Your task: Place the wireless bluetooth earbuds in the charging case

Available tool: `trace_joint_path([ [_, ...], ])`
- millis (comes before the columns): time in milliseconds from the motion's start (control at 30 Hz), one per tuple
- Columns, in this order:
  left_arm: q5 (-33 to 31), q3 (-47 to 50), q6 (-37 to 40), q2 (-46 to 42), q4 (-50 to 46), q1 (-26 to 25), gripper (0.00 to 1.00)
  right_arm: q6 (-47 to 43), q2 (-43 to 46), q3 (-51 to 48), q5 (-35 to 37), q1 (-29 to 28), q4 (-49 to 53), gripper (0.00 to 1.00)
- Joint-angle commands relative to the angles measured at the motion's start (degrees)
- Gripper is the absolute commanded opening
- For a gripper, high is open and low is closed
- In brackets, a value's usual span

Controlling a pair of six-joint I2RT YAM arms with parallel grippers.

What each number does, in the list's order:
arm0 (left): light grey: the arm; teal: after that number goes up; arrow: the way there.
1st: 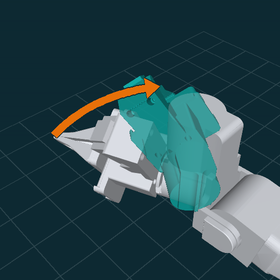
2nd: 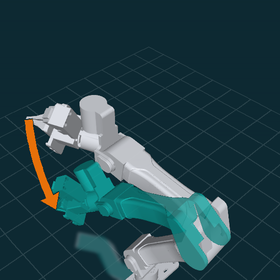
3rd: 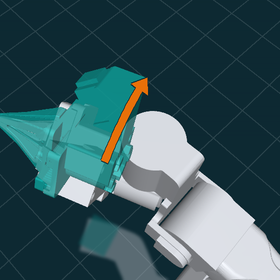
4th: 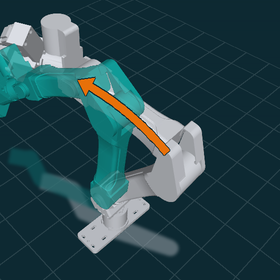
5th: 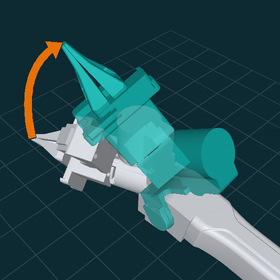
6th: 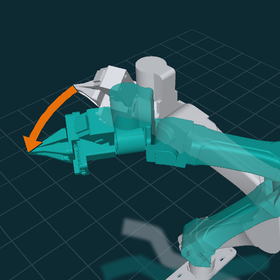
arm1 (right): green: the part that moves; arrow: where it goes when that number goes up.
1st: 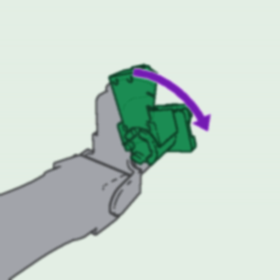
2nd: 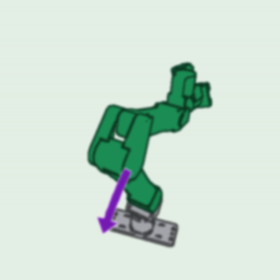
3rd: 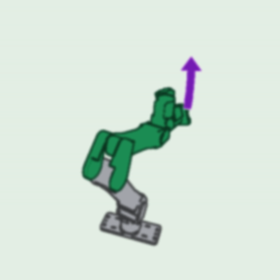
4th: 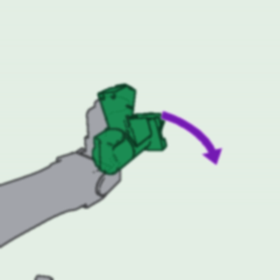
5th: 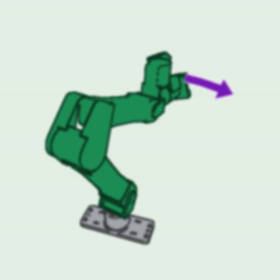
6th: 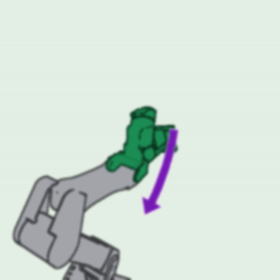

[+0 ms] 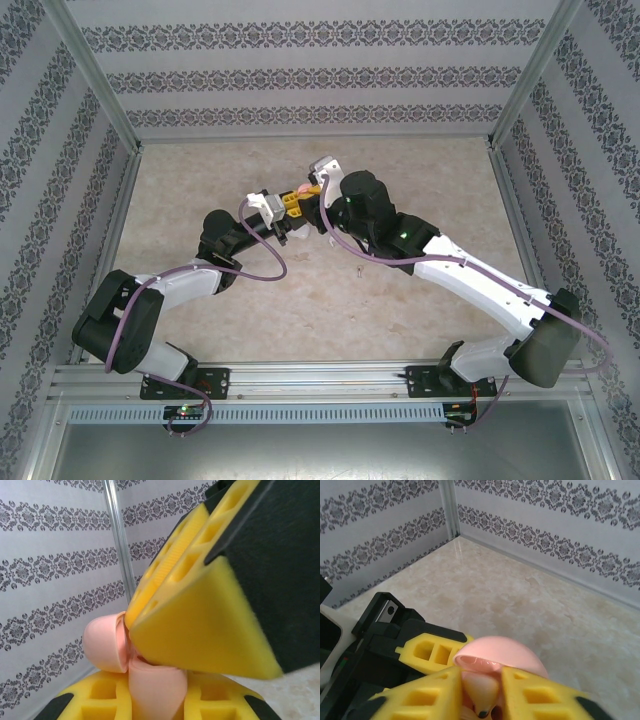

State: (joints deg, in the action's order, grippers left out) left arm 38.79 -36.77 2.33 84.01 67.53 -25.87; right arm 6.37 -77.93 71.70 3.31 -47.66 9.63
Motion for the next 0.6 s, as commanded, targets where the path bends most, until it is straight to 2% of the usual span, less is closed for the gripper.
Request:
trace_joint_path([
  [0, 0.5, -2.5, -0.9, -1.4, 3.4, -0.9, 0.0, 3.0, -0.8, 2.0, -2.6, -1.2, 3.2, 0.4],
  [67, 0.0, -2.6, -1.0, -1.3, 3.4, -0.8, 0.0, 5.4, 0.5, 2.7, -1.6, -0.9, 2.5, 0.49],
  [333, -1.6, -1.8, -1.9, -0.3, 5.3, -0.9, 0.0, 18.8, 8.1, 1.7, 1.5, 4.3, 1.8, 0.65],
  [567, -2.7, -0.9, -2.2, -0.5, 5.6, -0.8, 0.0, 30.3, 13.5, -3.4, 4.3, 12.0, 9.4, 0.67],
])
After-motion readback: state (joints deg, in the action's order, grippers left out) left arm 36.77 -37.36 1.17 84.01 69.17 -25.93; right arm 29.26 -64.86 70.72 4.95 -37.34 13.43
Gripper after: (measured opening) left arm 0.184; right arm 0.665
